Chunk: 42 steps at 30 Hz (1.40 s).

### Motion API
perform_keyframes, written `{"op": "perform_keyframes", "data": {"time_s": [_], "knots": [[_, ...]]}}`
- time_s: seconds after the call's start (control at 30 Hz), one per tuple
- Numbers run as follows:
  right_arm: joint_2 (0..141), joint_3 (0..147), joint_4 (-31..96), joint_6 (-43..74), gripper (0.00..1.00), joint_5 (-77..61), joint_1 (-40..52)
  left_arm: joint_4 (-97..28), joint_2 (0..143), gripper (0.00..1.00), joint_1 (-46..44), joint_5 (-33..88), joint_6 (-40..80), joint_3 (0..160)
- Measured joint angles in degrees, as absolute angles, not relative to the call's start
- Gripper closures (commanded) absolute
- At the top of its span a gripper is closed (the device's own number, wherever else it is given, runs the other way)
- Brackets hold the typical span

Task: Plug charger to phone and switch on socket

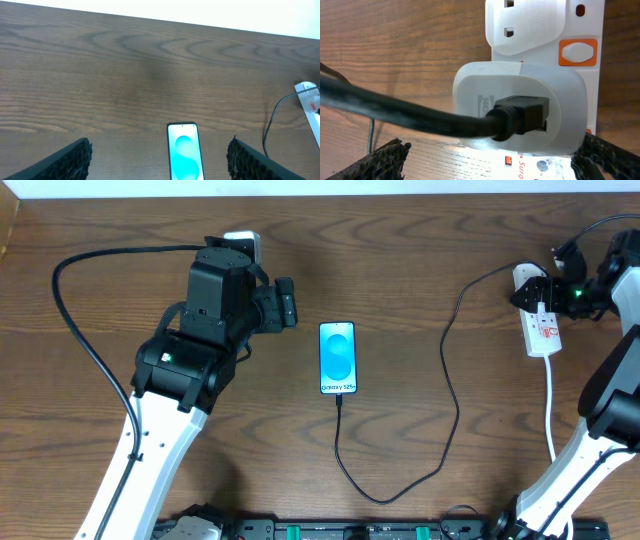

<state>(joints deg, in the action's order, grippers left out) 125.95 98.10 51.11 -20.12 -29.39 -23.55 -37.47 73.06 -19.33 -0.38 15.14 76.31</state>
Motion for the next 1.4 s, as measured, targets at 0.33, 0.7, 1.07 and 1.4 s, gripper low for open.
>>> {"op": "perform_keyframes", "data": {"time_s": [0.33,0.7,1.07,1.4], "knots": [[124.92,95.11,48.38,-20.27,0.01,-30.96,-24.01,-37.50,73.06,0.14,-19.33,-0.38,15.14,76.31],[122.56,90.30,45.28,-21.21,0.01,-32.47,-24.60,-37.47,73.06,0.14,-19.33,-0.40,15.14,76.31],[122.58,91.05,45.74,-19.51,0.01,-31.68,-24.56,-37.47,73.06,0.14,-19.33,-0.38,15.16,76.31],[119.26,91.66,49.69,-9.56,0.01,-25.74,-23.38,-37.50,73.06,0.14,-19.33,-0.38,15.16,76.31]]}}
